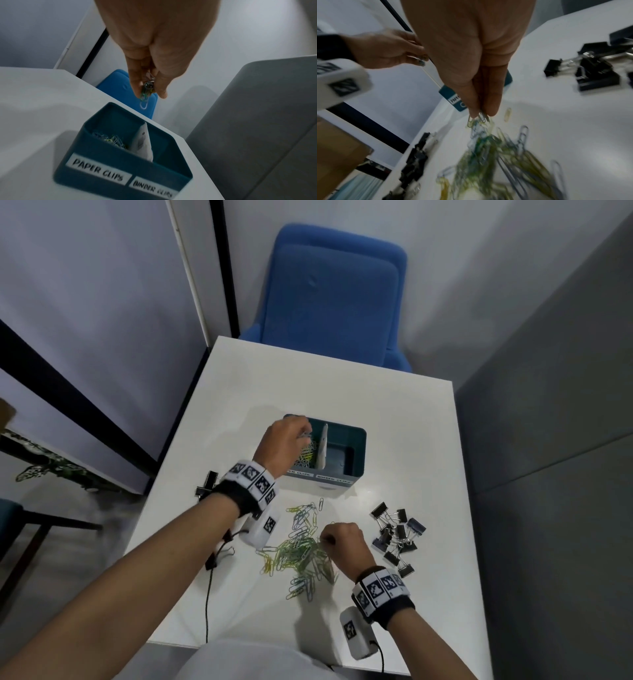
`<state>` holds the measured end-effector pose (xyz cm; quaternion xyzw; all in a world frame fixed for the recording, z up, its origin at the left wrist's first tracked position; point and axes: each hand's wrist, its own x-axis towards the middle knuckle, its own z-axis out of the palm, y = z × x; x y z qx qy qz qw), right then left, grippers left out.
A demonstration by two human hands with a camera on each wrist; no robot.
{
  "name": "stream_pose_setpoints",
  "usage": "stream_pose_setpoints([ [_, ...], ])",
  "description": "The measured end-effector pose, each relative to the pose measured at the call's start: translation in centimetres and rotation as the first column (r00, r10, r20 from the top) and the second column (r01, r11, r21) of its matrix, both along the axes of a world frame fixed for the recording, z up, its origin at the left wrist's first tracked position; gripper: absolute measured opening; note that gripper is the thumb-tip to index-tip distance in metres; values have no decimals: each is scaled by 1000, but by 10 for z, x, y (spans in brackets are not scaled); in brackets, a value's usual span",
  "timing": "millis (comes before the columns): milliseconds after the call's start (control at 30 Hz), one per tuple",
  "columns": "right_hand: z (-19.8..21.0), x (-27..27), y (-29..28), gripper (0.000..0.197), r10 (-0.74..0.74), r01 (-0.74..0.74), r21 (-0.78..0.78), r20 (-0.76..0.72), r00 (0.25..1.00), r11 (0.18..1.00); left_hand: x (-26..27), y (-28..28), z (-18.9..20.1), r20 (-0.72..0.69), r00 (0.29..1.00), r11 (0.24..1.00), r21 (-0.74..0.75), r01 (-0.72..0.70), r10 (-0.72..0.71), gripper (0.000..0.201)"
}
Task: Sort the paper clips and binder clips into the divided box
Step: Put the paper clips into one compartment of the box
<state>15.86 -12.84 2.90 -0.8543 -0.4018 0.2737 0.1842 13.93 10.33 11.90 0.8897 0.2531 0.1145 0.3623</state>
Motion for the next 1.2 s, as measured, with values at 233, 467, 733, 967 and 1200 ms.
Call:
stream_pose_setpoints([
  [233, 67, 36, 52, 5, 7, -23, 181, 90, 996, 983, -7, 15, -13, -166, 986, 1000, 18, -23, 25, 35],
  [467, 94, 79, 134, 8, -21, -16, 240, 154, 988, 971, -78, -14, -59, -314, 948, 997, 48, 66, -48, 27],
  [733, 46, 54, 117, 2, 106, -127, 133, 157, 982, 983, -139, -52, -115, -592, 768, 952, 2, 305, -245, 50],
  [967, -34, 24, 48, 57, 143, -104, -334, 95, 985, 937, -151, -73, -140, -642, 752, 984, -20, 178, -149, 53],
  [1200, -47, -17, 39, 43, 307, -283, -186, 118, 944, 941, -128, -85, -139, -493, 847, 975, -21, 219, -201, 22],
])
